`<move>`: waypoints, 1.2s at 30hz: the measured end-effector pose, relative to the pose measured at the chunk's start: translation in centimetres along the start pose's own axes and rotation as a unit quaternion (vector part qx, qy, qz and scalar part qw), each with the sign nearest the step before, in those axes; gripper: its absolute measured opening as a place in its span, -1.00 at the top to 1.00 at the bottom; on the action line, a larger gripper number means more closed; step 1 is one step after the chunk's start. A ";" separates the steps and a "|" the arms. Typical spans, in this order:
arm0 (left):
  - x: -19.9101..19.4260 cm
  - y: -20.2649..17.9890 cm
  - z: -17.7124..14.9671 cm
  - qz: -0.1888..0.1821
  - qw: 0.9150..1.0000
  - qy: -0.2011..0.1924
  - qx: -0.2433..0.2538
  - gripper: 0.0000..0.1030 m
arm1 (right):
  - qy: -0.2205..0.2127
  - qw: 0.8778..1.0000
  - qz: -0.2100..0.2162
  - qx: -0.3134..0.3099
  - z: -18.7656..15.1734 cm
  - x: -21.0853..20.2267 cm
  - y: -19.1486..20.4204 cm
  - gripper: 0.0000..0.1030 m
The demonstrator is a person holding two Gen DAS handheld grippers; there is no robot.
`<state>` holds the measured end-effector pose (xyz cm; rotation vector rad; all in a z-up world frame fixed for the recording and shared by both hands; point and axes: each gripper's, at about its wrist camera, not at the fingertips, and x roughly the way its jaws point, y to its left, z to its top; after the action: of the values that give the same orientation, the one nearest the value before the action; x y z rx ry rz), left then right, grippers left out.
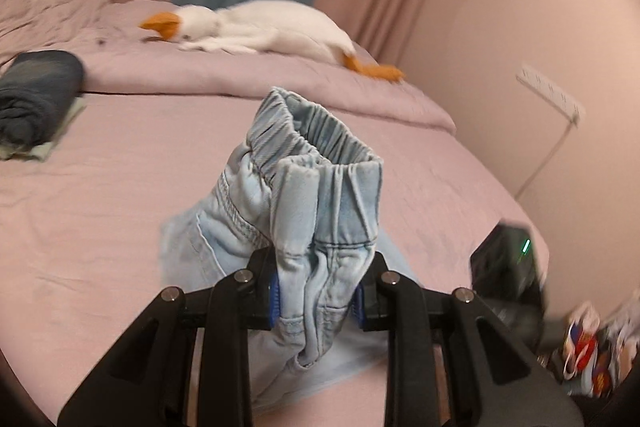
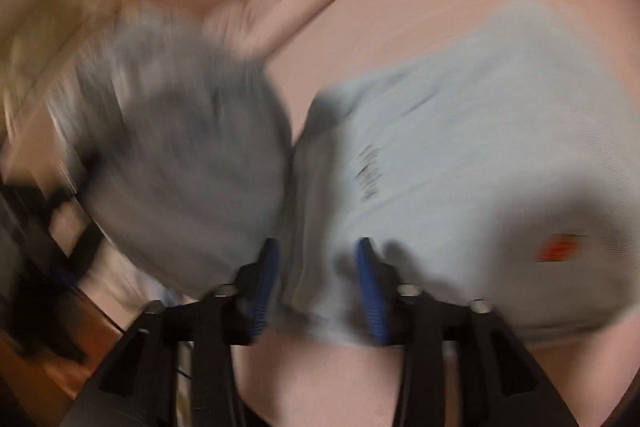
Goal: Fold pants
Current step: 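Grasp the elastic waistband with the left tool and lift it, then fold the waistband over onto the legs with the left tool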
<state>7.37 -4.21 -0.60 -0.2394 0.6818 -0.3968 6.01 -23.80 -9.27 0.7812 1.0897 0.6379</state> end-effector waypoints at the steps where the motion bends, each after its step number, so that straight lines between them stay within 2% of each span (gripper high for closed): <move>1: 0.8 -0.6 -0.3 -0.001 1.000 0.009 0.009 0.50 | -0.021 0.999 0.025 0.034 0.4 -1.5 -1.5 -0.04; 4: 3.5 -1.8 -1.8 0.000 0.999 0.042 0.035 0.48 | -0.066 0.984 0.100 0.129 1.1 -4.6 -5.7 -0.16; 7: 6.1 -2.2 -3.4 -0.005 0.995 0.086 0.049 0.41 | -0.077 0.965 0.169 0.186 1.0 -5.0 -8.1 -0.23; 10: 7.6 -2.4 -4.7 -0.007 0.992 0.113 0.058 0.35 | -0.071 0.954 0.195 0.215 0.9 -4.3 -8.7 -0.33; 11: 7.9 -2.3 -4.9 -0.015 0.991 0.120 0.056 0.28 | -0.069 0.951 0.204 0.220 0.9 -4.2 -8.8 -0.37; 12: 8.2 -2.2 -5.0 -0.025 0.990 0.128 0.054 0.11 | -0.066 0.950 0.211 0.222 0.8 -4.3 -8.8 -0.43; 13: 8.2 -2.2 -5.1 -0.034 0.989 0.134 0.053 -0.16 | -0.060 0.952 0.203 0.220 0.8 -4.2 -8.6 -0.44; 15: 7.8 -1.9 -5.1 -0.055 0.988 0.140 0.043 -0.52 | -0.042 0.963 0.169 0.206 0.1 -3.5 -6.6 -0.44; 17: 6.9 -1.5 -5.4 -0.059 0.988 0.137 0.040 -0.52 | -0.021 0.974 0.125 0.188 0.3 -2.7 -5.5 -0.44; 18: 6.3 -1.2 -5.5 -0.063 0.988 0.138 0.036 -0.52 | -0.016 0.977 0.108 0.180 1.4 -1.8 -5.0 -0.44; 22: 2.6 1.3 -6.3 -0.075 0.990 0.121 -0.003 -0.52 | -0.007 0.989 0.049 0.139 1.9 -1.8 -4.0 -0.37; 23: 1.5 2.3 -6.6 -0.069 0.991 0.112 -0.015 -0.52 | -0.003 0.991 0.035 0.127 2.5 -1.4 -3.8 -0.31; 25: -0.2 4.1 -7.0 -0.051 0.993 0.100 -0.035 -0.52 | 0.004 0.996 -0.026 0.086 2.7 -1.0 -3.1 0.04; 27: -1.3 6.5 -7.3 -0.025 0.993 0.091 -0.065 -0.52 | 0.005 0.996 -0.060 0.059 3.0 -0.5 -3.0 0.22; 29: -1.9 8.3 -7.5 -0.011 0.992 0.088 -0.095 -0.52 | 0.000 0.995 -0.093 0.027 3.0 -0.3 -2.3 0.30; 32: -2.0 9.8 -7.4 -0.002 0.989 0.085 -0.123 -0.52 | -0.014 0.994 -0.111 -0.011 3.3 -0.2 -1.2 0.35; 36: -2.3 9.8 -7.6 0.001 0.989 0.087 -0.119 -0.52 | -0.061 0.994 -0.091 -0.023 3.7 -3.0 -0.1 0.37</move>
<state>3.54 4.95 -8.39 -0.4339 0.9029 -0.3360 8.47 -27.08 -6.78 0.6638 1.0171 0.4536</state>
